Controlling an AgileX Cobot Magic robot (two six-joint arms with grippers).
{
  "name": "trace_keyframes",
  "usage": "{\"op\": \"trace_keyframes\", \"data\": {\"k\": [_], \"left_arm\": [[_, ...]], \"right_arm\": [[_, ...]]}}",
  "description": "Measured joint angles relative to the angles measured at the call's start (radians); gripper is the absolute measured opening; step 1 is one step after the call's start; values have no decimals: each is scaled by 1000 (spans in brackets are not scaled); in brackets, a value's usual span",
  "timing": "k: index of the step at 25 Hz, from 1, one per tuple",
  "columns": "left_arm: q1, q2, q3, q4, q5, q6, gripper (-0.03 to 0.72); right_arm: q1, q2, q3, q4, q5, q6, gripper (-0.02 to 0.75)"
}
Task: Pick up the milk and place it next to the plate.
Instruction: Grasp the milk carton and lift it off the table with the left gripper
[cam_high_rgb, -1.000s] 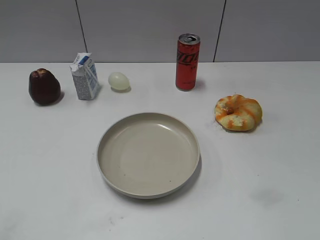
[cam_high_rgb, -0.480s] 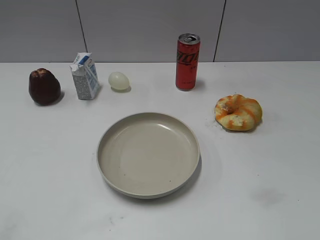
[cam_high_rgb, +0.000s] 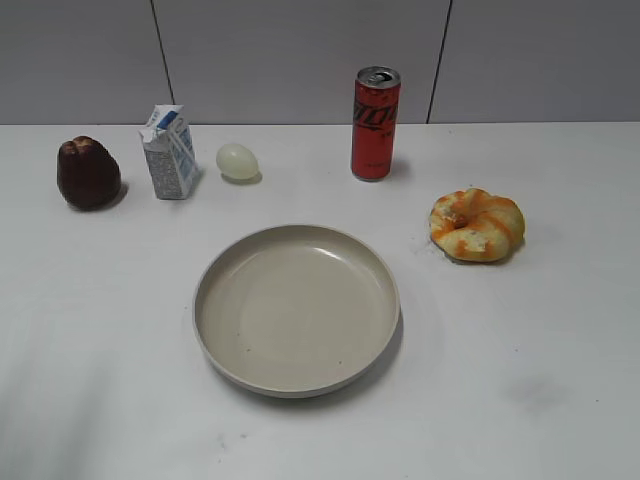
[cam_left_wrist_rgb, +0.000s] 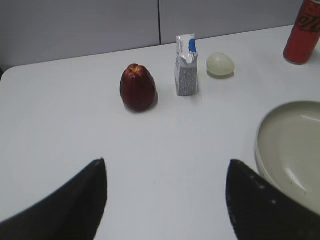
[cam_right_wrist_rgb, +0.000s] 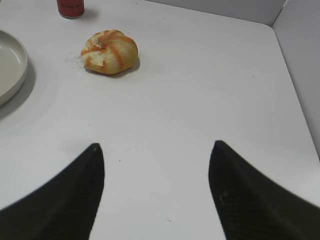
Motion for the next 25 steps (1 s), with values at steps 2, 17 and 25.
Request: {"op": "trace_keyframes", "data": {"k": [2, 17, 25], "left_arm": [[0, 121, -74, 0, -11, 0, 558], [-70, 900, -744, -1, 92, 6, 558], [-78, 1220, -1059, -2, 195, 6, 558]], "right_arm": [[0, 0, 0, 0, 0, 0, 497], [0, 0, 0, 0, 0, 0, 497], [0, 0, 0, 0, 0, 0, 497]]}}
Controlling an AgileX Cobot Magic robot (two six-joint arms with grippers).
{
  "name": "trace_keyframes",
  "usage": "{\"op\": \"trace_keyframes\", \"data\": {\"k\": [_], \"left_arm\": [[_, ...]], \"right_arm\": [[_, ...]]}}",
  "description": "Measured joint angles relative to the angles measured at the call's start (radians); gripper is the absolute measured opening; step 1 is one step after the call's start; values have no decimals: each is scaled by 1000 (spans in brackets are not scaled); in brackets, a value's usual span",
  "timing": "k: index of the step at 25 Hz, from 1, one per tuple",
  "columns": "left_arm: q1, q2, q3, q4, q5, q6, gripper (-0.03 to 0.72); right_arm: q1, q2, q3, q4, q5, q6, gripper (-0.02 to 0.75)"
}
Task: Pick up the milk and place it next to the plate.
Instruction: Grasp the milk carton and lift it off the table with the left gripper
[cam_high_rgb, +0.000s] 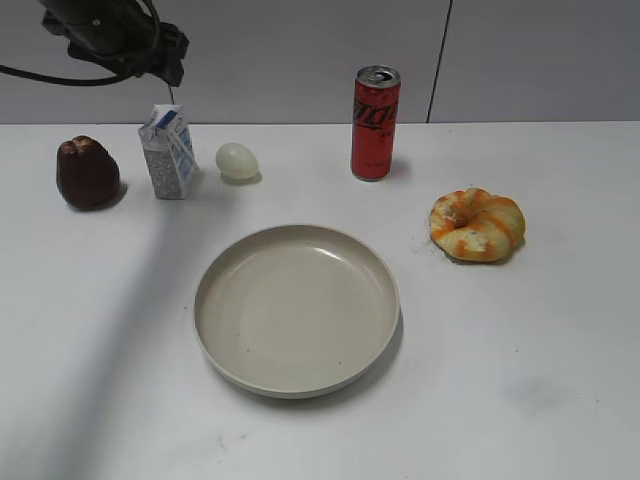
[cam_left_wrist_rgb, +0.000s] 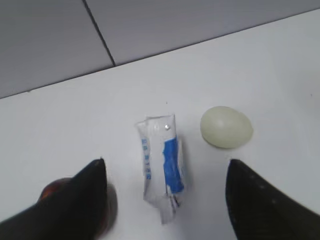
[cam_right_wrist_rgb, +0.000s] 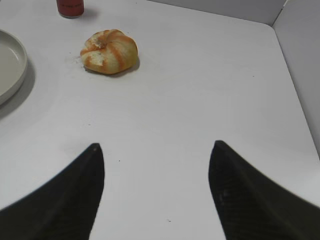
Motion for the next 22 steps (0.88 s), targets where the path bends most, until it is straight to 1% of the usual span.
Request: {"op": "trace_keyframes", "data": {"k": [2, 4, 12, 14, 16, 18, 20, 21, 22], "left_arm": [[0, 51, -39, 0, 3, 0, 558], [0, 94, -52, 2, 4, 0, 558], [0, 207, -53, 6, 12, -11, 558], [0, 219, -53, 6, 11, -11, 548], [0, 223, -53, 6, 4, -11, 506], [1, 223, -53, 7, -1, -18, 424], [7, 223, -53, 7, -1, -31, 314], [9, 222, -55, 4, 3, -46, 290], [10, 218, -55, 5, 10, -65, 291]], "right_arm": [[0, 0, 0, 0, 0, 0, 497], [0, 0, 0, 0, 0, 0, 497], [0, 0, 0, 0, 0, 0, 497], [0, 0, 0, 0, 0, 0, 497], [0, 0, 0, 0, 0, 0, 497], [0, 0, 0, 0, 0, 0, 497], [0, 0, 0, 0, 0, 0, 497], [0, 0, 0, 0, 0, 0, 497], [0, 0, 0, 0, 0, 0, 497]]}}
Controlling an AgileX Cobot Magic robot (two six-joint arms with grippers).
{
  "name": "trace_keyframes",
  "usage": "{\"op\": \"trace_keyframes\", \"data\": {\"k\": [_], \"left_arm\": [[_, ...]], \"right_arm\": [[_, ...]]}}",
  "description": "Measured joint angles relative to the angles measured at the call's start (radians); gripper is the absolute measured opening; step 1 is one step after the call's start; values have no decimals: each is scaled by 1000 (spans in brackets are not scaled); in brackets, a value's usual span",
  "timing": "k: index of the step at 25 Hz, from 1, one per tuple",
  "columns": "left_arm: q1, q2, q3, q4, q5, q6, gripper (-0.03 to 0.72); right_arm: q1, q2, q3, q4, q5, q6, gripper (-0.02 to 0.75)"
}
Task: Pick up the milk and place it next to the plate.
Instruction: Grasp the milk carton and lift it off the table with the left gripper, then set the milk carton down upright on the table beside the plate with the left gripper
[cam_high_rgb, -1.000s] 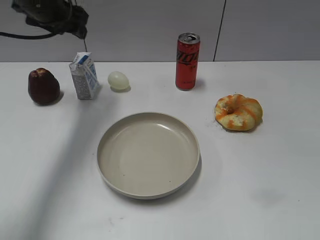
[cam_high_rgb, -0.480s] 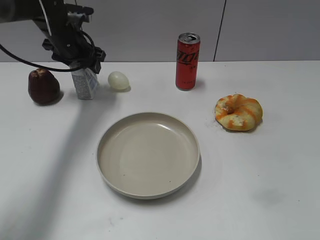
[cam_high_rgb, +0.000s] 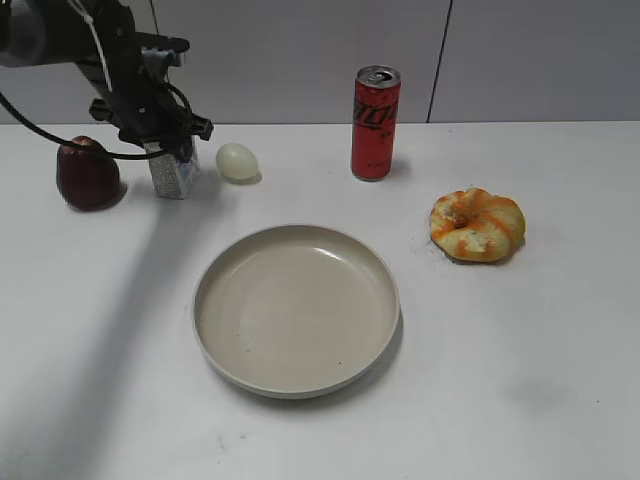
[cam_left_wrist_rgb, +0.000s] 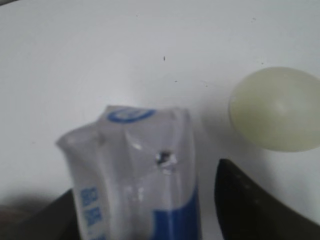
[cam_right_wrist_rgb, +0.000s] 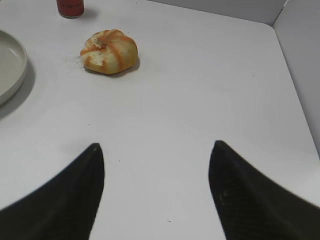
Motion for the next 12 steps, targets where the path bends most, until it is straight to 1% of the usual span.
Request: {"op": "trace_keyframes", "data": {"k": [3, 7, 10, 12], "left_arm": [[3, -23, 2, 0, 73, -46, 290], [6, -138, 3, 8, 221, -88, 290], [-8, -269, 26, 74, 324, -163, 290], [-27, -365, 100, 130, 342, -210, 290]], "right_arm": [[0, 0, 0, 0, 0, 0, 497], [0, 0, 0, 0, 0, 0, 497], [0, 0, 0, 0, 0, 0, 497], [0, 0, 0, 0, 0, 0, 497]]}}
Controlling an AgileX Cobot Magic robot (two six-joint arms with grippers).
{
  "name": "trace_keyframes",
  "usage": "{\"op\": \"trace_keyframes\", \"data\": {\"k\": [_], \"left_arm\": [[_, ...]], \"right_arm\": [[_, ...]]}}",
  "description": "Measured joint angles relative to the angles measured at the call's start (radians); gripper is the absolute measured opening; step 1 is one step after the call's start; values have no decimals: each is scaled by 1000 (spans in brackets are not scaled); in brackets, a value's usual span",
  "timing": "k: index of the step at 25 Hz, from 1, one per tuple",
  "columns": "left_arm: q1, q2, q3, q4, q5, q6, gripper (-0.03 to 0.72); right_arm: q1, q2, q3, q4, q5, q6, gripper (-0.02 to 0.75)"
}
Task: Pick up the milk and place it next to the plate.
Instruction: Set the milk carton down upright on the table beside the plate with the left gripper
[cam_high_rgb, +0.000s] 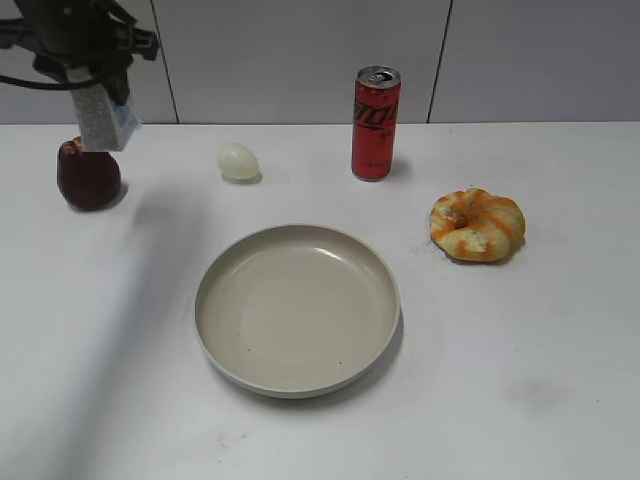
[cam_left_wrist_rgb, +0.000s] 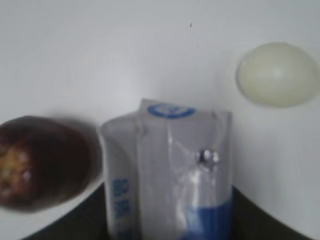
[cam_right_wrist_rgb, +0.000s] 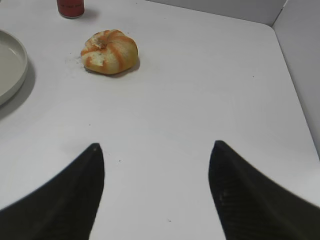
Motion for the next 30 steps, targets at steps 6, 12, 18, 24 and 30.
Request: {"op": "trace_keyframes", "data": {"k": [6, 12, 18, 24, 30], "left_arm": [[-138, -317, 450, 34, -207, -165, 290], [-218, -481, 881, 45, -507, -325, 290], [-218, -484, 1130, 103, -771, -412, 290], [-218, -419, 1188, 112, -887, -418, 294], [-218, -416, 1178, 122, -891, -418, 613]], "right_arm": [[0, 0, 0, 0, 0, 0, 497], [0, 0, 0, 0, 0, 0, 497], [0, 0, 0, 0, 0, 0, 497], [0, 0, 0, 0, 0, 0, 497], [0, 0, 0, 0, 0, 0, 497]]}}
